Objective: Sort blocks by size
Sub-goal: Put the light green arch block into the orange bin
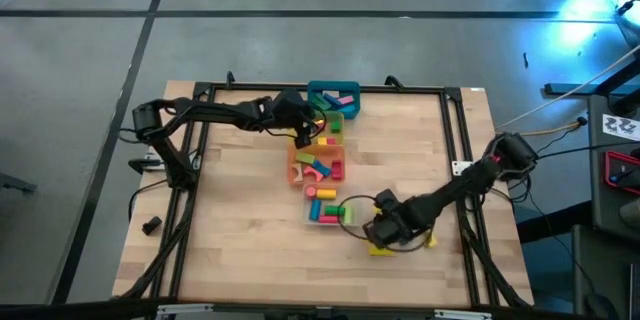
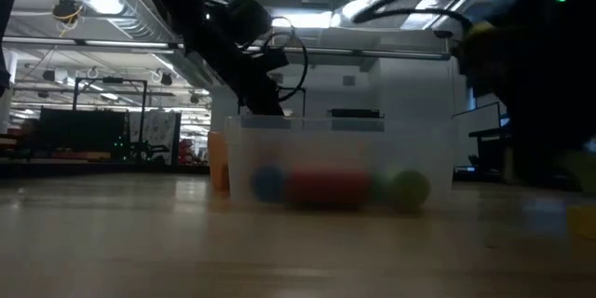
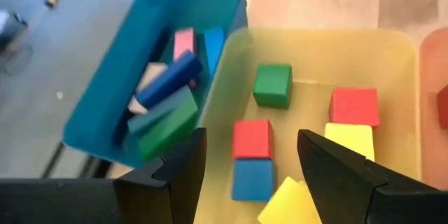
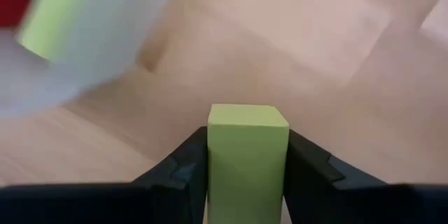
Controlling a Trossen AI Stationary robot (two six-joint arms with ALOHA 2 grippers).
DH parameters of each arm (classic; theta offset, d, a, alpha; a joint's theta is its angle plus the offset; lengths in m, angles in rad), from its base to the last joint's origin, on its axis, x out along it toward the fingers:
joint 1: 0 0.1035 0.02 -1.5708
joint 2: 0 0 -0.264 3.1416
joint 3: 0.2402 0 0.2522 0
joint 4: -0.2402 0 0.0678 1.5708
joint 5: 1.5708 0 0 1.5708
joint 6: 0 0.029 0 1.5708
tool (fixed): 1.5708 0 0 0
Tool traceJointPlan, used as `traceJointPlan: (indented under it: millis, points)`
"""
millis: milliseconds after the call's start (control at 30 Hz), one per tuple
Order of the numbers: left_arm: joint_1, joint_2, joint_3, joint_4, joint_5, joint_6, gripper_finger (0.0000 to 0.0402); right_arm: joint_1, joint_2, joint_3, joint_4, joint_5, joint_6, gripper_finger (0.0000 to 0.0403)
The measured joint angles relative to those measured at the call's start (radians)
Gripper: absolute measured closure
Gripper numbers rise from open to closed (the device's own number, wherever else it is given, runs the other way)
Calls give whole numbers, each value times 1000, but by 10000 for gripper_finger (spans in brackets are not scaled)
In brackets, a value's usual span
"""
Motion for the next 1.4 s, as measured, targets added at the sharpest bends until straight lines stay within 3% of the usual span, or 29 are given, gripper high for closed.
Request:
traceJointPlan:
  millis: [233, 400, 567, 833, 1033, 1400]
  points:
    - [-5, -90, 8, -8, 0, 18, 192, -137, -18, 152, -243, 51, -275, 262]
    - [-4, -202, 8, -88, -4, 18, 192, -237, -19, 263, -291, 112, -505, 260]
    - [-2, -340, 8, -228, -6, 16, 192, -327, -18, 330, -212, 171, -726, 258]
    - [-1, -579, -27, -396, -7, -55, 192, -443, -11, 336, 34, 143, -1012, 257]
    - [-1, -786, -124, -477, -6, -104, 192, -497, 11, 336, 152, 115, -1098, 257]
    - [-3, -1166, -372, -482, -7, -229, 192, -521, 111, 336, 322, 48, -1130, 247]
